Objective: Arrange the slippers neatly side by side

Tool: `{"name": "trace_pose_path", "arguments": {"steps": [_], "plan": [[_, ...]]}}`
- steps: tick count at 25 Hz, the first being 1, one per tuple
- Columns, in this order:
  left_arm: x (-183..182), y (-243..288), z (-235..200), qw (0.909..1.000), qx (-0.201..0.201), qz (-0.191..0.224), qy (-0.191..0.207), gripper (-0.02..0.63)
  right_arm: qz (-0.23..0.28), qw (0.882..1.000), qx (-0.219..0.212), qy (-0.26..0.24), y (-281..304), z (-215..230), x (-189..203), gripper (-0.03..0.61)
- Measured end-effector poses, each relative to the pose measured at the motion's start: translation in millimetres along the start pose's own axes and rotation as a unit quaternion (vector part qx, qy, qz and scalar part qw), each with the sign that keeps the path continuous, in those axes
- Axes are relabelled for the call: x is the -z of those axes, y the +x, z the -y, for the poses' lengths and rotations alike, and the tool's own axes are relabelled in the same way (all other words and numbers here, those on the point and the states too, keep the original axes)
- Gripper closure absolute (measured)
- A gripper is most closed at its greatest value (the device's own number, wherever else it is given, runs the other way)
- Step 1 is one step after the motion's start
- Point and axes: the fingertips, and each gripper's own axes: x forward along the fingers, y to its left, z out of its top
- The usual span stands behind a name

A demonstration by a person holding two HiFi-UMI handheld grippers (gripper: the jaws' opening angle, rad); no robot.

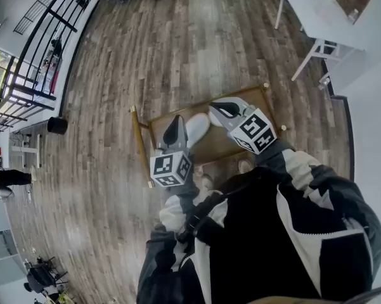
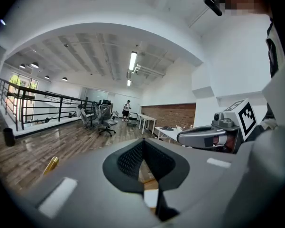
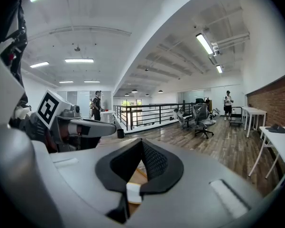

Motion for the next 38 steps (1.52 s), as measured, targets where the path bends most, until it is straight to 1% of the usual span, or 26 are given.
{"name": "trace_pose_path", "arguments": {"steps": [3, 8, 13, 16, 18, 20, 23, 26, 28, 29, 32, 36, 38], "plan": [[8, 1, 0, 0.9998, 0.017, -0.013, 0.004, 0.603, -0.009, 1.000, 0.007, 0.006, -2, -3, 7, 0.574], [17, 5, -6, 0.9979, 0.031, -0.041, 0.038, 0.603, -0.014, 1.000, 0.016, 0.011, -3, -5, 11, 0.574], [40, 15, -12, 0.9932, 0.040, -0.079, 0.076, 0.601, -0.018, 0.999, 0.024, 0.014, -4, -2, 16, 0.574], [66, 24, -18, 0.9894, 0.048, -0.115, 0.075, 0.603, -0.019, 0.999, 0.031, 0.016, -6, 4, 18, 0.574], [89, 28, -21, 0.9840, 0.054, -0.150, 0.080, 0.588, -0.019, 0.999, 0.034, 0.018, -8, 6, 19, 0.574], [114, 32, -24, 0.9768, 0.056, -0.184, 0.093, 0.580, -0.018, 0.999, 0.038, 0.017, -10, 9, 20, 0.574], [145, 39, -31, 0.9633, 0.058, -0.231, 0.125, 0.571, -0.021, 0.999, 0.044, 0.016, -15, 16, 22, 0.574], [166, 43, -35, 0.9525, 0.060, -0.263, 0.142, 0.528, -0.027, 0.998, 0.049, 0.018, -18, 20, 25, 0.574], [180, 46, -39, 0.9451, 0.061, -0.282, 0.153, 0.516, -0.030, 0.998, 0.052, 0.018, -21, 21, 28, 0.574], [188, 46, -42, 0.9395, 0.060, -0.294, 0.165, 0.502, -0.031, 0.998, 0.053, 0.019, -22, 20, 29, 0.574], [213, 45, -52, 0.9182, 0.057, -0.336, 0.201, 0.454, -0.037, 0.998, 0.055, 0.020, -24, 19, 33, 0.574], [248, 45, -59, 0.8920, 0.063, -0.388, 0.224, 0.438, -0.044, 0.997, 0.060, 0.024, -29, 21, 40, 0.574], [265, 44, -63, 0.8798, 0.065, -0.412, 0.228, 0.427, -0.045, 0.997, 0.062, 0.025, -32, 22, 42, 0.574]]}}
